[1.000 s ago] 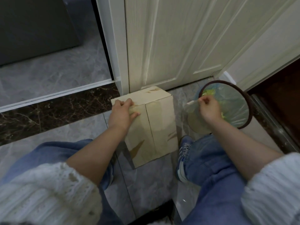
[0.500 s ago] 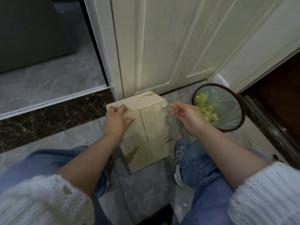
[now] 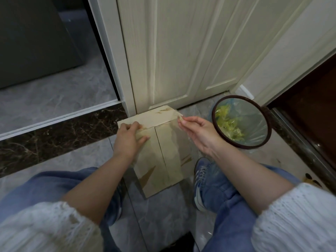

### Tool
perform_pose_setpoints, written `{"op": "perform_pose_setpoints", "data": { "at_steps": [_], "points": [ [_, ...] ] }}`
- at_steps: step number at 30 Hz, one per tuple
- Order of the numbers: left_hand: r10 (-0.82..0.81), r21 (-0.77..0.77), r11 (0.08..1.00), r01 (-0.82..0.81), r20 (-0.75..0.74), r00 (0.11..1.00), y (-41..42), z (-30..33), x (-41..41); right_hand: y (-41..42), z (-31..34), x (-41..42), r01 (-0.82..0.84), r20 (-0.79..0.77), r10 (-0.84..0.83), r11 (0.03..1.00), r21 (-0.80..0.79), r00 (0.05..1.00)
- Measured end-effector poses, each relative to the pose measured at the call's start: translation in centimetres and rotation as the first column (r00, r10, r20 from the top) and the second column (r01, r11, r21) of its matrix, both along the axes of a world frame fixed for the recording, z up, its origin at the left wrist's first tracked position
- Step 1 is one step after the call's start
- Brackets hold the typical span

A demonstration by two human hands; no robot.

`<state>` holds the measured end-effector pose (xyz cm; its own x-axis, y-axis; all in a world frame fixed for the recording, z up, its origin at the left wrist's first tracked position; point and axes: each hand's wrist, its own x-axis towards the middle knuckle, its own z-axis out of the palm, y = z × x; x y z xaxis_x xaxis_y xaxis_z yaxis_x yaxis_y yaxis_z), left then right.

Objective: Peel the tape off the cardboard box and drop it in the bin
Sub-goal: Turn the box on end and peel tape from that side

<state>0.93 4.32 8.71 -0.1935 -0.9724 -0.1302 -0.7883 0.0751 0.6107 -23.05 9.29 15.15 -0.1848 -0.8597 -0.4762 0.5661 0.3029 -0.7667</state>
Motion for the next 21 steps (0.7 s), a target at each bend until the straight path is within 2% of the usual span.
{"op": "perform_pose_setpoints", "data": {
  "at_steps": [6, 8, 13, 16, 21],
  "points": [
    [-0.005, 0.018, 1.0, 0.004, 0.009, 1.0, 0.2, 0.6, -0.2, 0.4, 0.8, -0.7, -0.099, -0.26, 0.122, 0.99, 0.098, 0.958],
    [-0.006, 0.03, 1.0, 0.005, 0.009, 1.0, 0.3, 0.7, -0.2, 0.4, 0.8, -0.9, -0.096, -0.299, 0.125, 0.989, 0.111, 0.946],
    [-0.003, 0.032, 0.999, 0.003, 0.007, 1.0, 0.4, 0.9, -0.3, 0.2, 0.4, -0.9, -0.049, -0.255, 0.058, 0.998, 0.041, 0.965],
    [-0.008, 0.026, 1.0, 0.008, 0.013, 1.0, 0.6, 0.8, -0.2, 0.2, 0.1, -0.8, -0.035, -0.142, 0.038, 0.999, 0.023, 0.989],
    [-0.01, 0.02, 1.0, 0.009, 0.016, 1.0, 0.6, 0.9, -0.1, 0.0, -0.2, -0.6, -0.061, -0.091, 0.067, 0.996, 0.069, 0.994]
  ]
}}
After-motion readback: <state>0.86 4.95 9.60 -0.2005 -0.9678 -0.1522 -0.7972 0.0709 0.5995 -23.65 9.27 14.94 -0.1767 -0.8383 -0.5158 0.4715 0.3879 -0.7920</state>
